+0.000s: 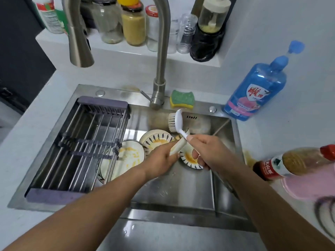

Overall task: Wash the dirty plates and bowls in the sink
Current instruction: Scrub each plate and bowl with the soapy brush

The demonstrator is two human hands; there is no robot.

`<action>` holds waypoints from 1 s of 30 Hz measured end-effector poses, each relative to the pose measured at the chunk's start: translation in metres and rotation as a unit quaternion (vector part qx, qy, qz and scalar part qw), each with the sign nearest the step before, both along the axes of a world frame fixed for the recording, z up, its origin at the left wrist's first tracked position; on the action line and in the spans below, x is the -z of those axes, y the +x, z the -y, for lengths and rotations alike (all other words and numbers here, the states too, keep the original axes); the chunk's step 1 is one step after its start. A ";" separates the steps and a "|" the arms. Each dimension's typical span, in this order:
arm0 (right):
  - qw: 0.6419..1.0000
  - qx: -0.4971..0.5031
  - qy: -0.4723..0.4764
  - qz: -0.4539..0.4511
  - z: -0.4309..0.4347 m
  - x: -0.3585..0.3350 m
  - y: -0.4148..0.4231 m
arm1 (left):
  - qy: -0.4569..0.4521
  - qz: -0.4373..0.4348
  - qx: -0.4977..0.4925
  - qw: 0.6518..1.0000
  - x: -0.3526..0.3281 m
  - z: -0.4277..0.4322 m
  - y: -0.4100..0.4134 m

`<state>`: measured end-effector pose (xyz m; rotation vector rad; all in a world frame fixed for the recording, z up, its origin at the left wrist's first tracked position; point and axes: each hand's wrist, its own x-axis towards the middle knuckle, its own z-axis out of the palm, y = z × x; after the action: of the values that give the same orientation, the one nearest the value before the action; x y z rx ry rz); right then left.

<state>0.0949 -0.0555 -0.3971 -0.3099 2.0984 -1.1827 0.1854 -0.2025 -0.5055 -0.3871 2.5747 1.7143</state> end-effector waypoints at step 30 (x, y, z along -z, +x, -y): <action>0.987 -0.036 -0.049 0.146 -0.037 0.107 -0.053 | -0.420 0.287 0.197 0.838 0.116 -0.019 -0.027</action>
<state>0.0418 -0.0181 -0.5041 -0.2390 1.7665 -1.2128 0.1589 -0.1836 -0.6216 -0.2766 2.5012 0.2010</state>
